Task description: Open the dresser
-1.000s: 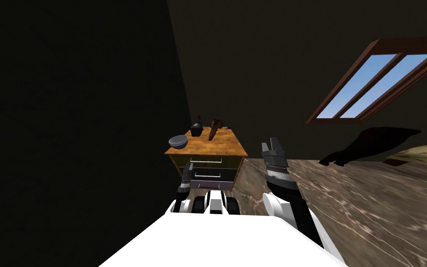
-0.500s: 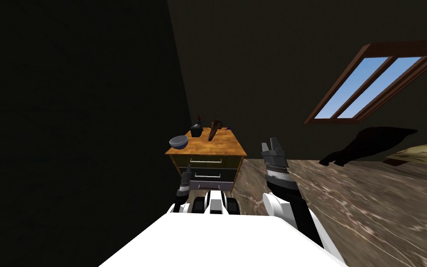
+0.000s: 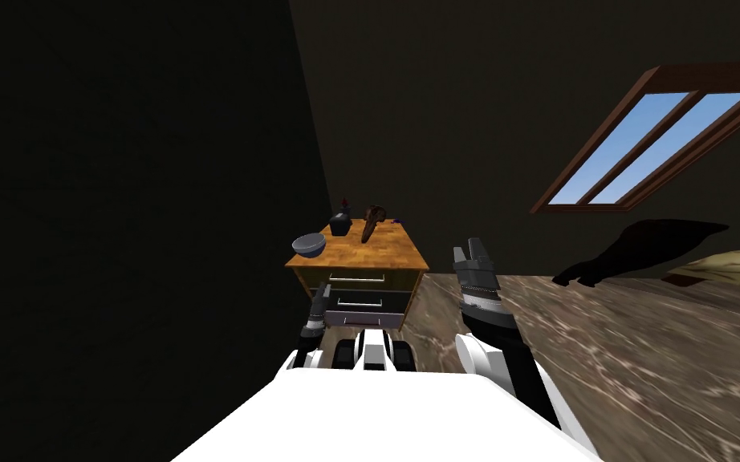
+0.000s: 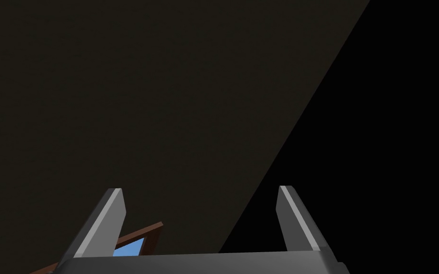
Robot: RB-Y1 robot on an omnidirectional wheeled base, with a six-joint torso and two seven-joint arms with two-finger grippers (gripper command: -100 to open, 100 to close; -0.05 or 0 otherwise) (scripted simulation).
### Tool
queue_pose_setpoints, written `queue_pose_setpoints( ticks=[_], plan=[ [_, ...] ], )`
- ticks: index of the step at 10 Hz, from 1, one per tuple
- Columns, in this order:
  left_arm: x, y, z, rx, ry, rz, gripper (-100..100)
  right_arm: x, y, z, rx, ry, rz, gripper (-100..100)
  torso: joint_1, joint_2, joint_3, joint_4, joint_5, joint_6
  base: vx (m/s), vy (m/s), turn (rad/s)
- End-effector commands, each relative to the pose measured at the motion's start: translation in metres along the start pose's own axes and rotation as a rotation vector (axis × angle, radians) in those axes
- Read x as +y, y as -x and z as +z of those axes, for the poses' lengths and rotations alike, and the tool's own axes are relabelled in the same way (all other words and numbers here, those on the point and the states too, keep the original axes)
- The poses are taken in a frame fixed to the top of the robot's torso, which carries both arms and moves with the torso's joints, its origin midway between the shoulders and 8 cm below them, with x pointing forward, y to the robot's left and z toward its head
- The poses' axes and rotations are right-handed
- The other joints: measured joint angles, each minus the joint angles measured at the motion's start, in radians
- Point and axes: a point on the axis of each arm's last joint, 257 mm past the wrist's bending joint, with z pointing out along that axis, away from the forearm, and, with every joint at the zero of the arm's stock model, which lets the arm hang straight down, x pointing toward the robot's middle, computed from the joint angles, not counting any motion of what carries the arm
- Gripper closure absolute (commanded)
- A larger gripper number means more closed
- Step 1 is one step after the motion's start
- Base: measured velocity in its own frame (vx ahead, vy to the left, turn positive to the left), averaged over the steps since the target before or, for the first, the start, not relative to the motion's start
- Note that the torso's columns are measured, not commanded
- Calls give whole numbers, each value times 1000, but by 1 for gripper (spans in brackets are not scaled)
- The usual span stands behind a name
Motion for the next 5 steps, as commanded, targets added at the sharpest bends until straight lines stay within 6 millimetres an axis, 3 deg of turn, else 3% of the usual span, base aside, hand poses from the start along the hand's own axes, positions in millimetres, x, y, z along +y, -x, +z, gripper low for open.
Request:
queue_pose_setpoints(
  ticks=[1, 5],
  plan=[
    [6, 8, 17, 21, 23, 23, -100, 0, 0, 0, 0, 0, 0, 0, 0, -1, -1, 0, 0, 0, -70, -14, 25],
    [14, 9, 37, 28, 49, 25, -100, 0, 0, 0, 0, 0, 0, 0, 1, -4, -3, -1, 0, 0, -50, -7, 18]
  ],
)
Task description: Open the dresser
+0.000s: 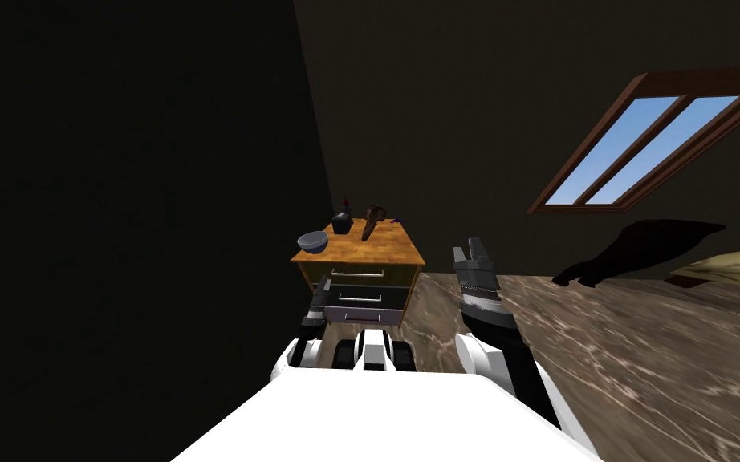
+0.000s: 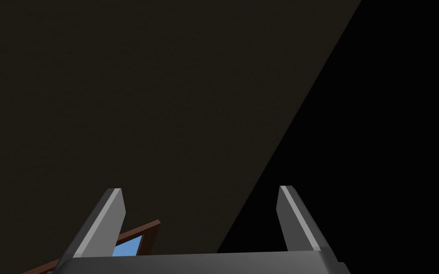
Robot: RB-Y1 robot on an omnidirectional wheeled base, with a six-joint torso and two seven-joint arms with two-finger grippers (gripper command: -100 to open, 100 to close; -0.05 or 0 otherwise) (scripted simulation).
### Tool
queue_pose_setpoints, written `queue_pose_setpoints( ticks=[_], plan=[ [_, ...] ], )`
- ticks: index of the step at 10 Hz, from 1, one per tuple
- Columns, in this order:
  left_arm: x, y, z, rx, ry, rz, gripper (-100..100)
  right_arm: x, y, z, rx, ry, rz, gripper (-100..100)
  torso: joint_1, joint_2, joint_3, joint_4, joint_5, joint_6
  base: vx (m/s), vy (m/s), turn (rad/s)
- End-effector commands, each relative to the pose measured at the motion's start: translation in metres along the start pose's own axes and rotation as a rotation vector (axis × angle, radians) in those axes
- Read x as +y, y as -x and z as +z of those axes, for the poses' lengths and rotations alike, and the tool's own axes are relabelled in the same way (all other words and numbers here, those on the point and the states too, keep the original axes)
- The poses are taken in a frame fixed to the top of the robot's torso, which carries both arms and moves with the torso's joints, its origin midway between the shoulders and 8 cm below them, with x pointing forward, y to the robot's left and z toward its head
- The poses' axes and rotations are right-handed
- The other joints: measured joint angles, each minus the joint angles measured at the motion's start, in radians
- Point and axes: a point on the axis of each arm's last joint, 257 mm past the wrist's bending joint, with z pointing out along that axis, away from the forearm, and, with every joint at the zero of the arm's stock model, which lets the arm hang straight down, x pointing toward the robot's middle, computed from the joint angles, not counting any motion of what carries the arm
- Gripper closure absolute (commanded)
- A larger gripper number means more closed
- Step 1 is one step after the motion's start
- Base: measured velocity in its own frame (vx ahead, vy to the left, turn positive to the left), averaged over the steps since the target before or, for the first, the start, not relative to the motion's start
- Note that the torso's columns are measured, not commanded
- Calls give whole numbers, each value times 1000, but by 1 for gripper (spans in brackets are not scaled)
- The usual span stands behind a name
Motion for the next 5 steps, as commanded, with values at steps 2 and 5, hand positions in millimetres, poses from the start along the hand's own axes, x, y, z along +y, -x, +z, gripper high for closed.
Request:
queue_pose_setpoints(
  ticks=[2, 5],
  plan=[
    [9, -2, 22, 3, 35, -7, -100, 0, 0, 0, 0, 0, 0, 0, -1, 2, 1, 0, 0, 0, -61, -14, 22],
    [13, -7, 39, 3, 56, -19, -100, 0, 0, 0, 0, 0, 0, 0, 0, 1, 1, 0, 0, 0, -57, -9, 19]
  ],
)
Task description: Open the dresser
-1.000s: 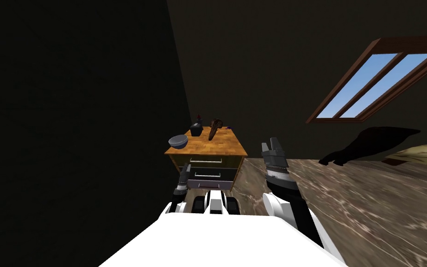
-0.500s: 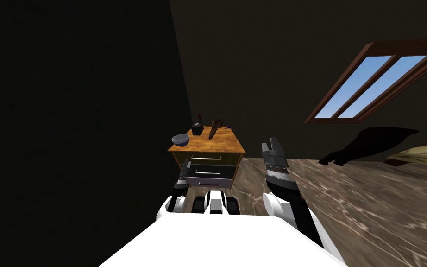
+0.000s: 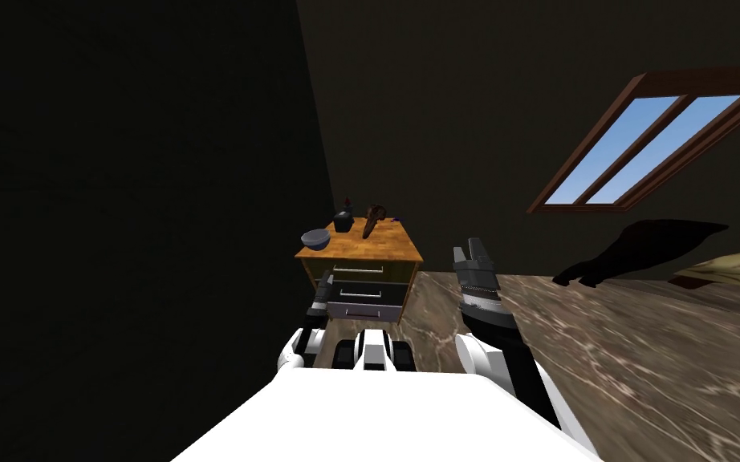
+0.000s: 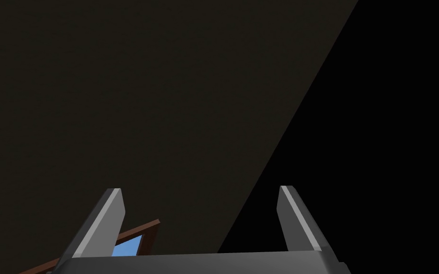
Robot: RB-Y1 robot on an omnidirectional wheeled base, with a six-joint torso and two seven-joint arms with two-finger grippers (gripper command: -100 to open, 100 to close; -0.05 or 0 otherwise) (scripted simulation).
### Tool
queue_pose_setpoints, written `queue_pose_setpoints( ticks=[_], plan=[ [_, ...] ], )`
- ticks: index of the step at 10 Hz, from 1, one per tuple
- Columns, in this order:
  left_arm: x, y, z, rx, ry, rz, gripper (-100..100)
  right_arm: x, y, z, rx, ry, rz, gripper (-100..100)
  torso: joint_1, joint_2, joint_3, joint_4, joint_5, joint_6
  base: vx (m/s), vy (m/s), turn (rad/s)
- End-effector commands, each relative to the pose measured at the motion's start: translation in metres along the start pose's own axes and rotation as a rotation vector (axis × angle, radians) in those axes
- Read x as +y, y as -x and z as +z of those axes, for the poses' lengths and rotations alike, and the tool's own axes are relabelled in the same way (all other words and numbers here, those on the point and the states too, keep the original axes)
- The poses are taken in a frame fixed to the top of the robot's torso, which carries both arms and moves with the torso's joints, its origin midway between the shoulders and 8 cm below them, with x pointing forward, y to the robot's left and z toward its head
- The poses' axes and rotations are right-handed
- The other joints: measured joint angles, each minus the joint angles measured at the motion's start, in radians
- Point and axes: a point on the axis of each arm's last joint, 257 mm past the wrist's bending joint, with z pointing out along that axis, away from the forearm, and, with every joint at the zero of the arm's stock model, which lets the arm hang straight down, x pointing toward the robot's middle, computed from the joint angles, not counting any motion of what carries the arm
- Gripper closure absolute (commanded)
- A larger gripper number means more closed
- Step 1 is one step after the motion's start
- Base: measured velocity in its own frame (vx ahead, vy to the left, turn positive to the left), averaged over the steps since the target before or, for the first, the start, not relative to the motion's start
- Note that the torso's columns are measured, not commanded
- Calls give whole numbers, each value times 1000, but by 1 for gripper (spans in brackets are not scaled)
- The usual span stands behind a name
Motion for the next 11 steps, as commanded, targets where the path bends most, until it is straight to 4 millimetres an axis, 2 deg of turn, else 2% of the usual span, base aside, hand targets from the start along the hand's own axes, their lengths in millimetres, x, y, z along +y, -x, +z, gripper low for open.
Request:
queue_pose_setpoints(
  ticks=[1, 11],
  plan=[
    [5, -3, 16, 2, 24, -7, -100, 0, 0, 0, 0, 0, 0, 0, 0, 0, 0, 0, 0, 0, -55, -9, 20],
    [15, -9, 69, 15, 105, -15, -100, 0, 0, 0, 0, 0, 0, 0, 0, 0, 0, 0, 0, 0, -52, -7, 18]
  ],
)
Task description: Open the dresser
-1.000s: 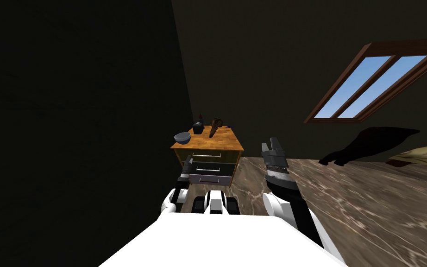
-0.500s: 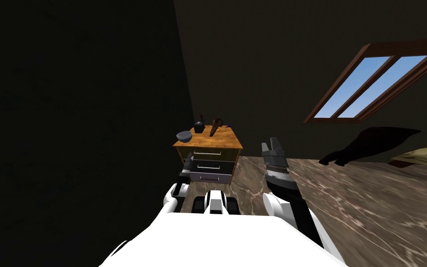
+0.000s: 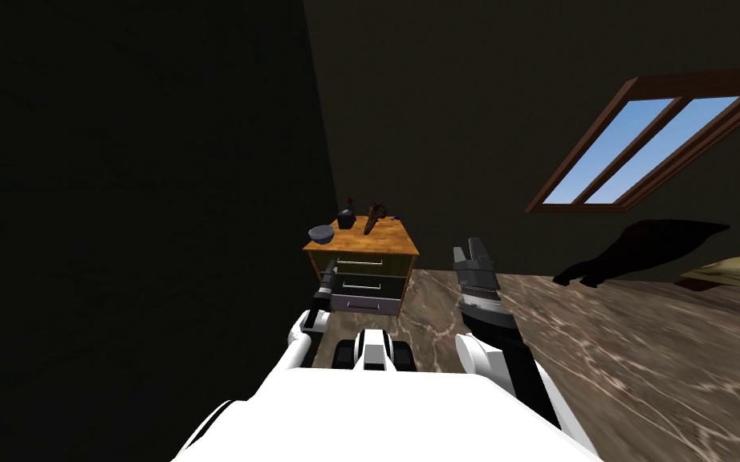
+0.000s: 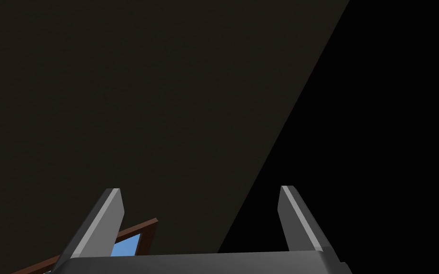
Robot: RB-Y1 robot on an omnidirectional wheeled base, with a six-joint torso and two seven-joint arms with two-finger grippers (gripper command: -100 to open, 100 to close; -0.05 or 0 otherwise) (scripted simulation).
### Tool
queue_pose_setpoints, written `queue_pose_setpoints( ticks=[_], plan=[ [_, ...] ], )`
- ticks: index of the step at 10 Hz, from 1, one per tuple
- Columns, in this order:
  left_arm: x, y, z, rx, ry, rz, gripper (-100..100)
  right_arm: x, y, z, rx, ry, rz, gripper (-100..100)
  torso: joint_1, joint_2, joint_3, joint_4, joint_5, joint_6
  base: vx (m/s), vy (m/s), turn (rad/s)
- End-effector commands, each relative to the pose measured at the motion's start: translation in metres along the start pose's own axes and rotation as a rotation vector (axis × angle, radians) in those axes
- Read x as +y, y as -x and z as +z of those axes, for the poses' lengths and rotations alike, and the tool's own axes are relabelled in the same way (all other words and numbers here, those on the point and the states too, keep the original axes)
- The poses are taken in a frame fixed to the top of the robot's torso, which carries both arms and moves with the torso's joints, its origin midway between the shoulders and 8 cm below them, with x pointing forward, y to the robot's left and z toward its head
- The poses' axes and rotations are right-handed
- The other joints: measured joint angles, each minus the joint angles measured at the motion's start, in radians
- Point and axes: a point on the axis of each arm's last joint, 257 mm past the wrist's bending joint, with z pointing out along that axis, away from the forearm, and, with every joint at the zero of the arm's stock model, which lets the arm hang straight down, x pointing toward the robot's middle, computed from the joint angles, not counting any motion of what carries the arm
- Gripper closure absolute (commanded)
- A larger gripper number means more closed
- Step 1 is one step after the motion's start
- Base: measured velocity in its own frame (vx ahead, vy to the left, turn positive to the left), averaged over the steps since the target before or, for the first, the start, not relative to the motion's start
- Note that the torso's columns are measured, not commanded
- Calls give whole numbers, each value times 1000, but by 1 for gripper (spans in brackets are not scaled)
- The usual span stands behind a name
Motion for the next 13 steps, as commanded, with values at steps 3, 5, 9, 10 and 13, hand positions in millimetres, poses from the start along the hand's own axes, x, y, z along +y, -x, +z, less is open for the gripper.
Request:
queue_pose_setpoints(
  ticks=[3, 5, 9, 10, 13],
  plan=[
    [3, -16, 27, 2, 48, -38, -100, 0, 0, 0, 0, 0, 0, 0, 0, 0, 0, 0, 0, 0, -51, -6, 21],
    [3, -30, 34, 1, 62, -68, -100, 0, 0, 0, 0, 0, 0, 0, 0, 1, 1, 0, 0, 0, -62, -4, 13],
    [-2, -47, 51, 1, 74, -110, -100, 0, 0, 0, 0, 0, 0, 0, 0, -2, -1, 0, 0, 0, -15, -6, 9],
    [-4, -47, 55, 1, 74, -110, -100, 0, 0, 0, 0, 0, 0, 0, 0, -3, -2, -1, 0, 0, 71, -13, 4],
    [1, -47, 46, 1, 76, -110, 100, 0, 0, 0, 0, 0, 0, 0, 1, 5, 3, 1, 0, 0, -7, 3, -3]
  ],
)
